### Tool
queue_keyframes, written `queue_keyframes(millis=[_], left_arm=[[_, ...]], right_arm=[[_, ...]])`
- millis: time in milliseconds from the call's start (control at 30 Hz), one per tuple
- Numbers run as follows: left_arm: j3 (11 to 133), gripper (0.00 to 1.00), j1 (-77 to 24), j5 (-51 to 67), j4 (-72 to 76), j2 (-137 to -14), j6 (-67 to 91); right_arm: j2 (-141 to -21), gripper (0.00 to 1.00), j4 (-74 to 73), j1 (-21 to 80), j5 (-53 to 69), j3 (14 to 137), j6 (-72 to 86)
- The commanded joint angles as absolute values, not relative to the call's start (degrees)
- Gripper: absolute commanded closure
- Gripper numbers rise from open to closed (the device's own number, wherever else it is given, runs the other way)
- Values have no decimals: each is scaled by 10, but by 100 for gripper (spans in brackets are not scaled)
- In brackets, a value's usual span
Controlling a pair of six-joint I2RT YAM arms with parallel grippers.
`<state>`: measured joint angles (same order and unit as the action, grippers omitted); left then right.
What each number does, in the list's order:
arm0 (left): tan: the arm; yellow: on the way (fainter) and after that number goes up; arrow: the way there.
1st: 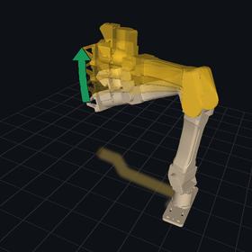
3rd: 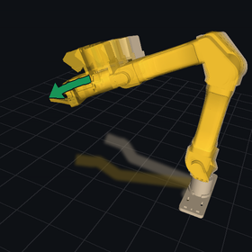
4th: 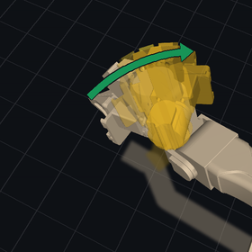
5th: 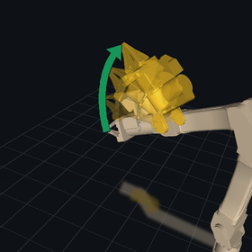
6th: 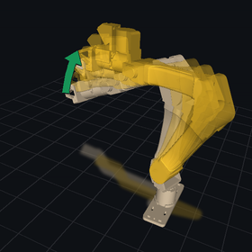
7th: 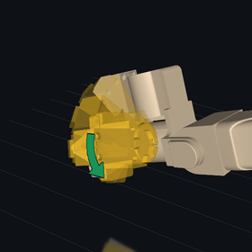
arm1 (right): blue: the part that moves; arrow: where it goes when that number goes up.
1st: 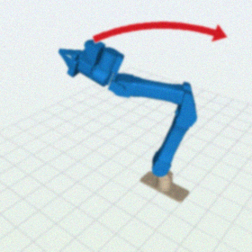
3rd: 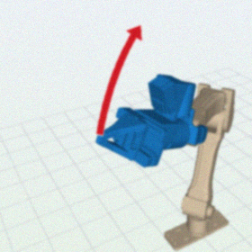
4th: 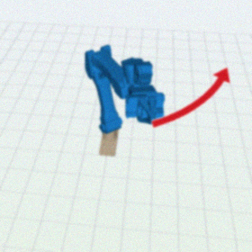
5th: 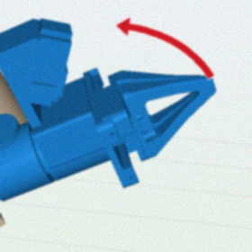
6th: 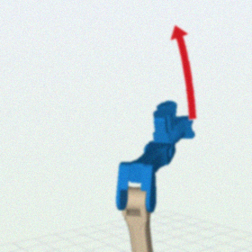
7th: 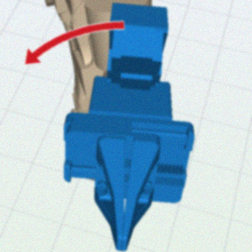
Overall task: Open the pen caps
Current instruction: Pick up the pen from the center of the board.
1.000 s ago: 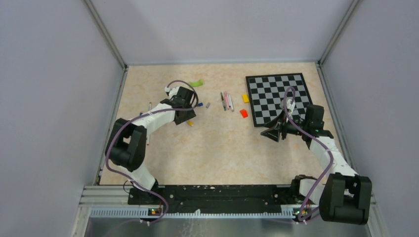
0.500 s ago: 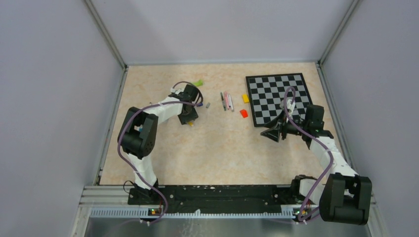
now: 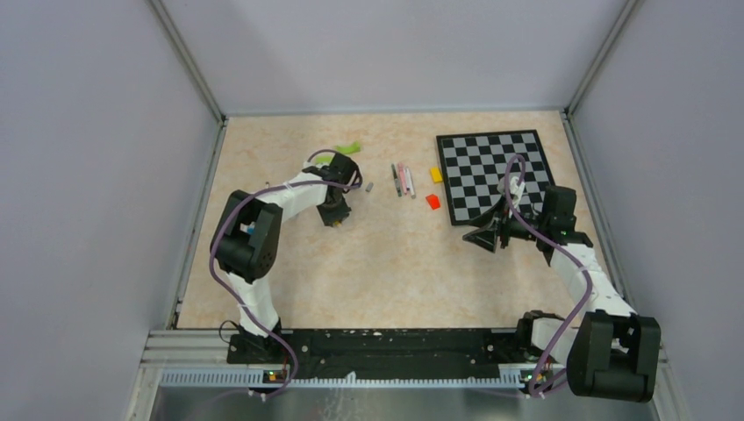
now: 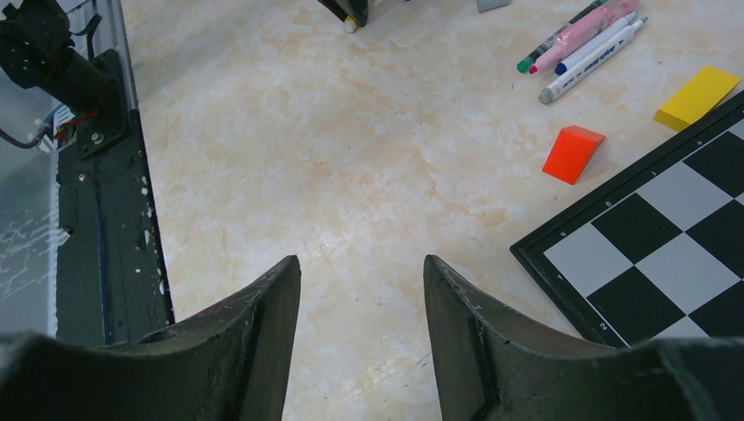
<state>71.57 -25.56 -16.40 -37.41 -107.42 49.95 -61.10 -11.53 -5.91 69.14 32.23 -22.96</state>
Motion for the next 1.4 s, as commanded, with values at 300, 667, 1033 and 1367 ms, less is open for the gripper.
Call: queue_keyframes(millis=[300,667,1033,1367], left_arm=[[709,88,-261,-175,-396,-1024,489],[628,94,-270,-110,-379,-878,439],[429,100,-277,246,-31,-711,315],[381,100,-339,380,234,-727,308]], right_arm=[[-598,47,-98,-67,717,324,-249],[-597,47,-107,-66,717,326,-259],[-599,47,-73,-66,776,321,-211],[-621,48,-183,-37,801,405,-272]])
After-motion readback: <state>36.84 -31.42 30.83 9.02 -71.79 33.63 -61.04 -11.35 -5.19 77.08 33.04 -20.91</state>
